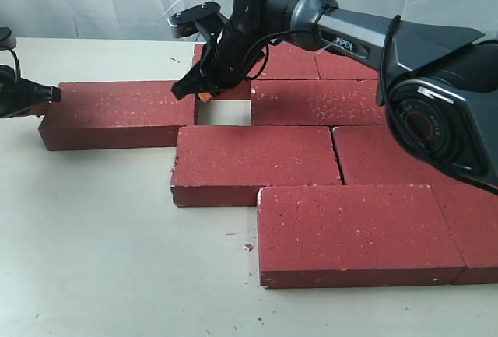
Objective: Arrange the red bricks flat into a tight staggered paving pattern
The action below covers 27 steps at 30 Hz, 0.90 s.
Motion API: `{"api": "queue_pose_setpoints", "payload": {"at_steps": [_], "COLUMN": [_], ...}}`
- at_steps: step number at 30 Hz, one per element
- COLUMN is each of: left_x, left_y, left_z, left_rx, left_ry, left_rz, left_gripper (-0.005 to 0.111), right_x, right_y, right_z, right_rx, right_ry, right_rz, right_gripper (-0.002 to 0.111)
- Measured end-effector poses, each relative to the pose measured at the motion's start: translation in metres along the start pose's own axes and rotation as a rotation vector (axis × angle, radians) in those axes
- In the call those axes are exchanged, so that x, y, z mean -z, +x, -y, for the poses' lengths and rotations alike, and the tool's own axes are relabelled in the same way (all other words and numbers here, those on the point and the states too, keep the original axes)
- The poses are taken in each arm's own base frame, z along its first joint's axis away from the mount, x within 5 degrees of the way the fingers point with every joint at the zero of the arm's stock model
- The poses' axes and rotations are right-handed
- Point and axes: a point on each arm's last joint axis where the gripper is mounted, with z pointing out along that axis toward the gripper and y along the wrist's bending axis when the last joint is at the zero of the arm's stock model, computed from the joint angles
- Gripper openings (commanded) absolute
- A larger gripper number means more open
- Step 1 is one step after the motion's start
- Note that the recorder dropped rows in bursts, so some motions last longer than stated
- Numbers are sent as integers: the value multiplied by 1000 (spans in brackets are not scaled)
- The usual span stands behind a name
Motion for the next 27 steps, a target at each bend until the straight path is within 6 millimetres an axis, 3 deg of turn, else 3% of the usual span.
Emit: {"api": "queue_pose_setpoints", "payload": {"at_steps": [13,22,27], "left_x": [-17,-21,-21], "left_y": [1,0,0], "left_z": [16,23,25], "left_rx": [-39,-51,-53], "left_ry": [35,52,65], "left_rz": [-14,-18,-21], "left_gripper": [0,0,0], "right_x": [3,57,87], "right_y": [2,-9,-6], "right_z": [5,20,43], "right_rx": [63,132,72], "right_ry": [62,263,327], "right_rz": [-34,-80,-106], "right_gripper": [-1,-1,-1]}}
